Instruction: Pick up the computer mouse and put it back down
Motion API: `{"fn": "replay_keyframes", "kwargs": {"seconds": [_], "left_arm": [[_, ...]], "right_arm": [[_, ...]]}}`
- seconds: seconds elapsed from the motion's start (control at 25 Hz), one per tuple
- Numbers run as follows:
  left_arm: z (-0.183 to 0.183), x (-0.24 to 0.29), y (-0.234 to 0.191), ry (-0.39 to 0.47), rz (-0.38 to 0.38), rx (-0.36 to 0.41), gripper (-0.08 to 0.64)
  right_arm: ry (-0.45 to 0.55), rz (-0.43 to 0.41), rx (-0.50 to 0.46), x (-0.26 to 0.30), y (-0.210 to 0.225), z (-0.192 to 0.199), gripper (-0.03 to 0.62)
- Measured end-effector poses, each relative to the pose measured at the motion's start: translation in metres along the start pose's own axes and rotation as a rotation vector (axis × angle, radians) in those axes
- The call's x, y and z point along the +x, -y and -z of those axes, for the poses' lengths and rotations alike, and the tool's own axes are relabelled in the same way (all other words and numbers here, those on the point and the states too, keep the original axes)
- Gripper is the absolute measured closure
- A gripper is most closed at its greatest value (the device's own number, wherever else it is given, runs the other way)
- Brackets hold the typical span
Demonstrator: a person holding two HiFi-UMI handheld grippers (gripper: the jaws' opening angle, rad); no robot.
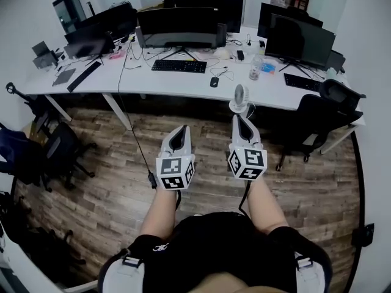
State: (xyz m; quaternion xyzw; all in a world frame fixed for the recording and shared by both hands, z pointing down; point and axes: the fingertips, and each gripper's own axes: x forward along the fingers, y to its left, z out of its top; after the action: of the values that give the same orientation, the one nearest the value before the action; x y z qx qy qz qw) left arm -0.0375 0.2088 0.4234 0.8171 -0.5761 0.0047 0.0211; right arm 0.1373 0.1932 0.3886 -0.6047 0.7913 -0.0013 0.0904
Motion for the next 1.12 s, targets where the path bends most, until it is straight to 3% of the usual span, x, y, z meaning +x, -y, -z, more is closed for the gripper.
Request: {"fn": "replay_keyframes", "kwargs": {"seconds": [0.68, 1.12], "left_arm": [[0.0, 0.015, -0.061, 0.026, 0.025, -0.015, 0.508], [0.013, 0.089, -0.088, 0.006, 0.018, -0.009, 0.508]], "right_arm": [[0.005, 0.035, -0.04, 0.047, -0.038, 0.017, 0.594], [0.01, 0.046, -0.042, 0.129, -0.012, 0.039, 0.594]]}}
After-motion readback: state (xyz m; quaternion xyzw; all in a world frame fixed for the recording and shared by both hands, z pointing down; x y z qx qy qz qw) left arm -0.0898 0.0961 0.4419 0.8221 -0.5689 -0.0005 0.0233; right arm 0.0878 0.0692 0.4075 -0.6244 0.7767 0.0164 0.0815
